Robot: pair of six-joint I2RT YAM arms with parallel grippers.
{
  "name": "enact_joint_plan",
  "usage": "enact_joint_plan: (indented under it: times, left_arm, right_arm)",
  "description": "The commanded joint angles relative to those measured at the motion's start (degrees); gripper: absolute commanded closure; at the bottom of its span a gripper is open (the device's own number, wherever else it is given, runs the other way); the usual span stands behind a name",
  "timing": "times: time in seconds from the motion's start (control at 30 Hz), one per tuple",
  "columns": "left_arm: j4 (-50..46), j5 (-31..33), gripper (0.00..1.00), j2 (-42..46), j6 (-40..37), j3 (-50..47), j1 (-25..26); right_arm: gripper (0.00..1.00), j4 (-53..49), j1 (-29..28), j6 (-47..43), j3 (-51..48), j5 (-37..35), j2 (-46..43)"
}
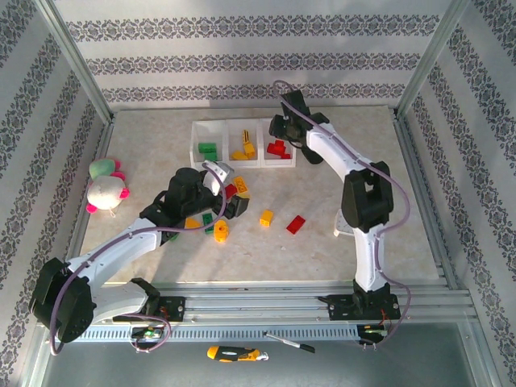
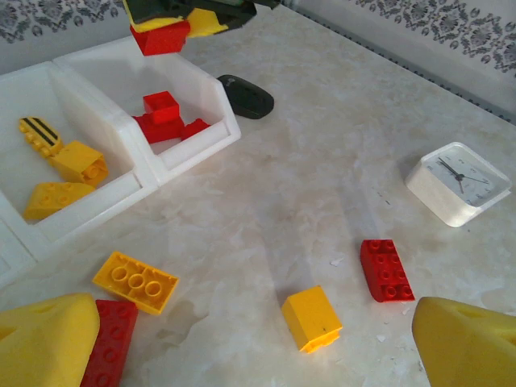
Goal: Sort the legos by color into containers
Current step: Place the lego in the container.
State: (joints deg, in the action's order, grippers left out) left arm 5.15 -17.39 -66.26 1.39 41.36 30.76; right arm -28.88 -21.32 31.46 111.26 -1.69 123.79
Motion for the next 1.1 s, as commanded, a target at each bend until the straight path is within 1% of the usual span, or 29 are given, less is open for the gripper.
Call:
enact_joint_plan:
  times: [0.0, 0.17, 0.37, 0.43, 0.5, 0.63, 0.73, 0.8, 0.93, 1.07]
  left_arm:
    - [-1.8, 3.0, 0.01, 1.0, 0.6, -0.6, 0.6]
    - [-2.5, 3.9, 0.01, 0.9, 0.6, -0.4, 0.6]
    - [-3.1, 5.8, 0.01, 0.7, 1.2, -0.3, 0.5]
    - [-3.9, 6.8, 0.01, 0.5, 1.6, 0.3, 0.5]
    - [-4.4, 7.9, 0.01, 0.6, 2.0, 0.5, 0.5]
    - [-6.0, 11.3, 0.01, 0.8, 3.0, 1.2, 0.5]
    - [-7.6, 15.3, 0.01, 0.9, 3.8, 1.4, 0.6]
    - [-9.0, 17.7, 0.01, 1.1, 4.3, 1.3, 0.4]
    - [-12.7, 22.4, 0.01, 1.0, 6.8, 1.6, 0.1]
    - [-17.1, 26.1, 0.01, -0.7, 11.1, 3.2, -1.5]
  right_arm:
    - [0.62, -3.5, 0.8, -1.8, 7.9, -1.6, 5.6]
    - [0.61, -4.9, 1.0, -3.2, 17.4, -1.6, 13.0]
    - [0.56, -5.9, 1.2, -4.2, 21.3, -1.3, 16.0]
    - [0.51, -6.2, 1.2, -4.3, 21.3, -1.0, 15.7]
    - [0.44, -6.5, 1.2, -4.7, 21.1, -1.0, 14.9]
    - [0.34, -6.3, 1.1, -5.8, 18.6, -1.4, 11.2]
    - [0.26, -5.9, 0.9, -6.2, 15.1, -0.8, 7.2]
    - [0.23, -4.5, 0.7, -6.3, 10.9, 0.4, 3.5]
    - [0.17, 2.4, -0.7, -7.2, -2.7, 2.3, -5.8]
    - [0.14, 10.1, -2.3, -6.8, -17.0, 5.9, -14.8]
